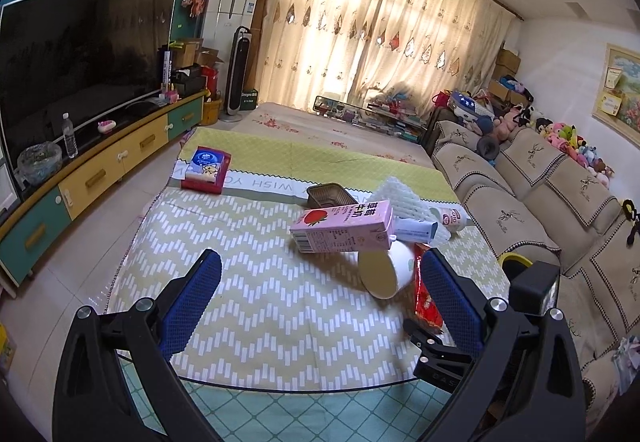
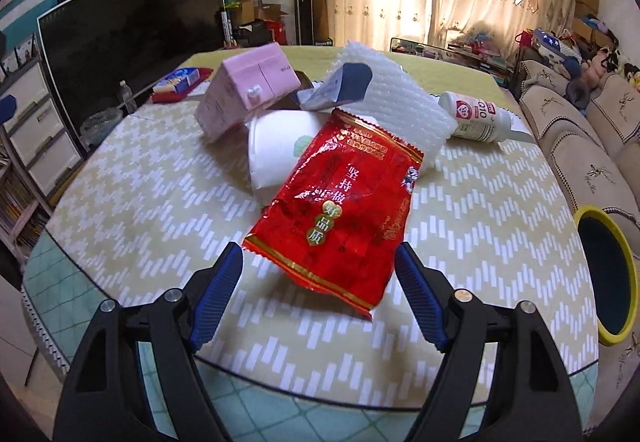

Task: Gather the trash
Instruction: 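Move the right tool to the red snack bag and grasp it, then carry the red bag over the yellow-rimmed bin and open the right tool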

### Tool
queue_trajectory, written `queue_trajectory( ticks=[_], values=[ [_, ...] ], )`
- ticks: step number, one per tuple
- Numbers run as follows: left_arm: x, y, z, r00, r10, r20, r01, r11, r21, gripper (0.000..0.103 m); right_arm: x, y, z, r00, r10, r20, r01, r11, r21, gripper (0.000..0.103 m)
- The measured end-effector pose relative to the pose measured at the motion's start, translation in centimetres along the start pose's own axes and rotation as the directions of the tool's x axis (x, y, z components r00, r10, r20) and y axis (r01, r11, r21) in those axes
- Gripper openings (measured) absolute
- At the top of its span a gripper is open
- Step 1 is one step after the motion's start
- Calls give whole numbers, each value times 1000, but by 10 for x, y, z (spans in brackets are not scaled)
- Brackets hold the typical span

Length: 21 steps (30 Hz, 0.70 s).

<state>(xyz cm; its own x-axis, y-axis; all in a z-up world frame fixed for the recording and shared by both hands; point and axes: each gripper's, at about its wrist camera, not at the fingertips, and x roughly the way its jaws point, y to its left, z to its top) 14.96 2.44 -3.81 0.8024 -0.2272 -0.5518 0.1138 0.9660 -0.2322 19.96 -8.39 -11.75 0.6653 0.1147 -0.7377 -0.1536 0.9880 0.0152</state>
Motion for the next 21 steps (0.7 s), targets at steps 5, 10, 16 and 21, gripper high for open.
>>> queue_trajectory(
  ticks=[5,10,16,21],
  values=[
    [7,0,-2,1000,-8,-19,8,1000,1,98,7,-4,2,1000,-19,-13,19,1000,0,67],
    [15,-3,-4,999,-15,-35,15,1000,4,98,9,-13,2,1000,-8,-26,8,1000,24,49],
    [20,-6,-5,999,-17,-46,17,1000,7,98,-1,-25,-2,1000,14,-1,-14,998,58,11],
    [22,-10,-7,998,-18,-52,18,1000,12,98,-16,-42,-5,999,33,27,-35,994,106,8]
  ],
)
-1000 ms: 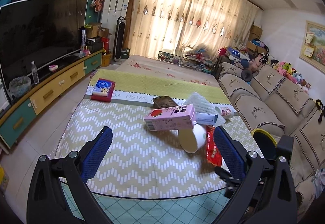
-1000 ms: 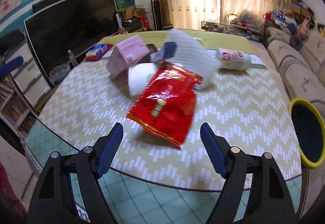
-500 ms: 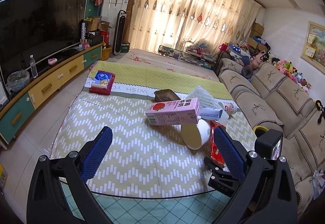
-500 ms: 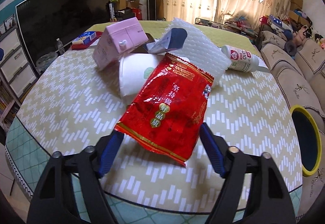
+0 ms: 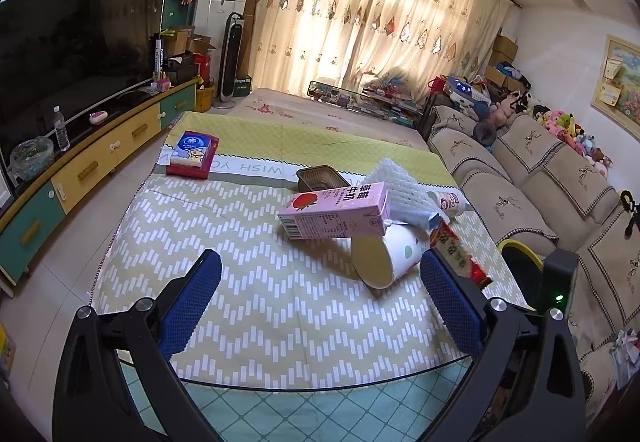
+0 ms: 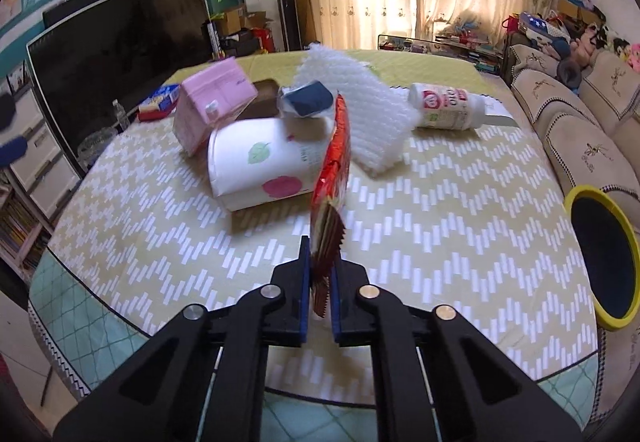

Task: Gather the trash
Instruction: 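Carry the red bag over the yellow-rimmed bin and open the right tool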

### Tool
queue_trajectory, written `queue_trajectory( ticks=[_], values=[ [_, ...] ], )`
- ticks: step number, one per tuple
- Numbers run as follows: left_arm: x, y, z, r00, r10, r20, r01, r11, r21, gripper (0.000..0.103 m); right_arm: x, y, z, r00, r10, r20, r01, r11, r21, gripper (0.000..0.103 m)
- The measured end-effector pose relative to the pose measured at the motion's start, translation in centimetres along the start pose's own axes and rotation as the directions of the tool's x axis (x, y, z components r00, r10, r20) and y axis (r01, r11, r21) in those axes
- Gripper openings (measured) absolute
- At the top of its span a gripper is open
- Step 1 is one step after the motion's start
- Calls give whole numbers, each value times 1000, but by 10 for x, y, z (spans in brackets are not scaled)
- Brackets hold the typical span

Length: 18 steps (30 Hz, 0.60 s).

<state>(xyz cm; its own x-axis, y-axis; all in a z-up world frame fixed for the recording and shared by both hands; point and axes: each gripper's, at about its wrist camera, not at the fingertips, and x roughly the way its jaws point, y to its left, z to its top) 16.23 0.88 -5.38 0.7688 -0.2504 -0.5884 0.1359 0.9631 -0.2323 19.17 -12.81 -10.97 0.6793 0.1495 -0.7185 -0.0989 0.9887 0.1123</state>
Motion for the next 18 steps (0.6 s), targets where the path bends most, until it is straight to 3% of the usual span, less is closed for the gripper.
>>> queue_trajectory(
  ticks=[10,18],
  values=[
    [3,-12,-2,1000,-6,-11,6,1000,27,98,-23,-37,-4,999,36,21,-37,996,80,8],
    [12,-25,-2,999,-12,-30,13,999,52,98,-44,-76,-7,998,-18,57,10,990,140,8]
  ],
)
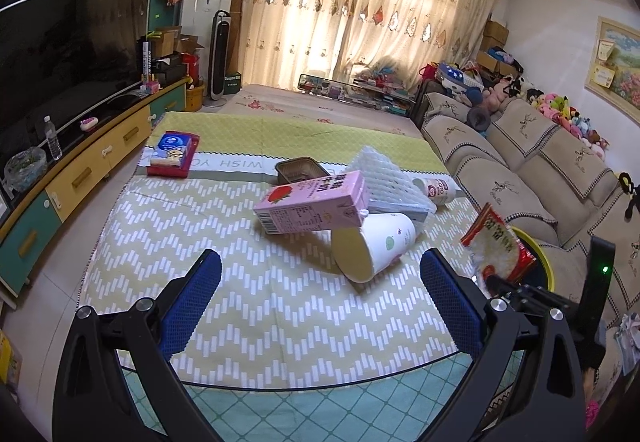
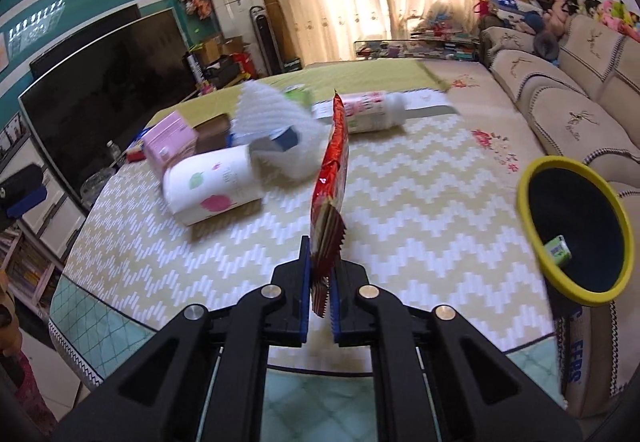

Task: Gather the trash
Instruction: 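Carry the red bag over the yellow-rimmed bin and open the right tool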

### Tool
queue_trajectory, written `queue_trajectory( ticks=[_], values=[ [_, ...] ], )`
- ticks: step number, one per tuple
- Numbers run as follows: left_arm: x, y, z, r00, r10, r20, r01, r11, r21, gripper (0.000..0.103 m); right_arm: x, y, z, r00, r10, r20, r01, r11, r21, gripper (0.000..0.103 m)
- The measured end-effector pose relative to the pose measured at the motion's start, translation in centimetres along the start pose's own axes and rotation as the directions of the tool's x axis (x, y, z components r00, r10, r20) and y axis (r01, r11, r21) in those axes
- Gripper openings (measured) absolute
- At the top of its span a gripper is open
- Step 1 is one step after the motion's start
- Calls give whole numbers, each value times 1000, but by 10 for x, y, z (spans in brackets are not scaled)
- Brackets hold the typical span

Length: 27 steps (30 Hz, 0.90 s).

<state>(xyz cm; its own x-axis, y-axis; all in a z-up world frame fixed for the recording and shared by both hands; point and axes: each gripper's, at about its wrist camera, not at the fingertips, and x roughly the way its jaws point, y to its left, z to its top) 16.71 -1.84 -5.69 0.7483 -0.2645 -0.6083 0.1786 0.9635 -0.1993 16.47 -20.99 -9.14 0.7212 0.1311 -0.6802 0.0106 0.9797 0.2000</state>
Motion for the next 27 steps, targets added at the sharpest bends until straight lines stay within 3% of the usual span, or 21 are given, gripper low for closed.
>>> queue_trajectory(
  ticks=[11,17,22,25,27],
  values=[
    [24,-21,0,999,-11,-49,13,999,42,98,-11,-109,8,979,-202,20,194,963,186,8],
    [37,-30,0,997,-12,-75,16,998,56,98,-4,-171,4,950,-311,-23,305,912,273,9],
    [48,-38,-1,995,-15,-97,21,997,69,98,7,-200,3,927,-370,-59,370,879,301,10],
    [54,-41,-3,993,-17,-113,25,997,75,98,10,-210,1,919,-387,-71,389,865,316,22],
    [59,-43,-4,992,-19,-123,29,997,78,98,10,-211,-1,917,-393,-70,394,863,316,25]
  ],
)
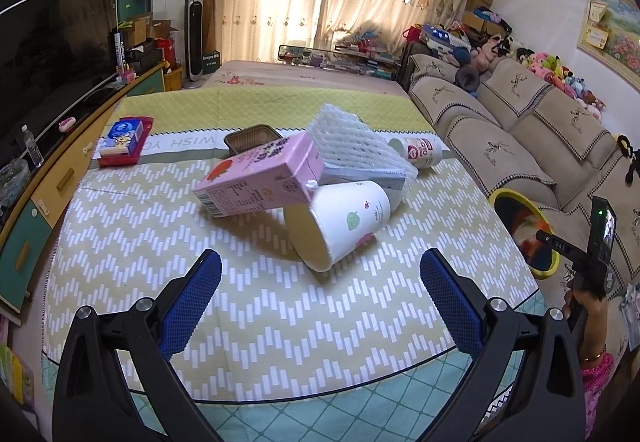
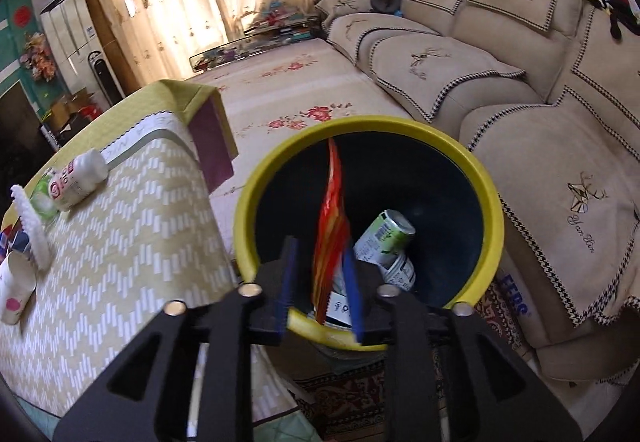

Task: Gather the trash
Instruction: 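Carry the red bag over the yellow-rimmed bin and open the right tool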

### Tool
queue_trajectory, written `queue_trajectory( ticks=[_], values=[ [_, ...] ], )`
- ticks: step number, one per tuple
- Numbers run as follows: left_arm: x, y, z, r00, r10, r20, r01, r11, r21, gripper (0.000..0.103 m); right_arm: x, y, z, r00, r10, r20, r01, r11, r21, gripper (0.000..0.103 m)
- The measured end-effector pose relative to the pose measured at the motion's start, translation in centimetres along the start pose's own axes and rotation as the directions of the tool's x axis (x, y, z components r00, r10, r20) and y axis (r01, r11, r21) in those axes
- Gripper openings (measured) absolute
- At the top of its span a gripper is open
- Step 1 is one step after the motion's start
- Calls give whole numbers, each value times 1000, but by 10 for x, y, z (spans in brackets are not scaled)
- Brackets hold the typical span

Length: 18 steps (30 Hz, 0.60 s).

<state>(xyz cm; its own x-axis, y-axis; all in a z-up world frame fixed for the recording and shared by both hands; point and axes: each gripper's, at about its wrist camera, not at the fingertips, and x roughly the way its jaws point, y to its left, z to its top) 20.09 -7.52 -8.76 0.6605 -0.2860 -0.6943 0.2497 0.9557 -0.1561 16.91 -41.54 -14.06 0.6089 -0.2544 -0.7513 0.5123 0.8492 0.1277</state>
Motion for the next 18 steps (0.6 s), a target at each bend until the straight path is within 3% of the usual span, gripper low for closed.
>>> queue_trajectory(
  ticks=[14,18],
  values=[
    [65,-8,-1,993,-58,-104,58,998,3,98,5,8,-9,999,31,-21,-32,999,-10,30],
    [82,-13,1,993,-40,-111,42,999,19,91,5,10,-10,999,40,-23,-40,999,-10,31]
  ],
)
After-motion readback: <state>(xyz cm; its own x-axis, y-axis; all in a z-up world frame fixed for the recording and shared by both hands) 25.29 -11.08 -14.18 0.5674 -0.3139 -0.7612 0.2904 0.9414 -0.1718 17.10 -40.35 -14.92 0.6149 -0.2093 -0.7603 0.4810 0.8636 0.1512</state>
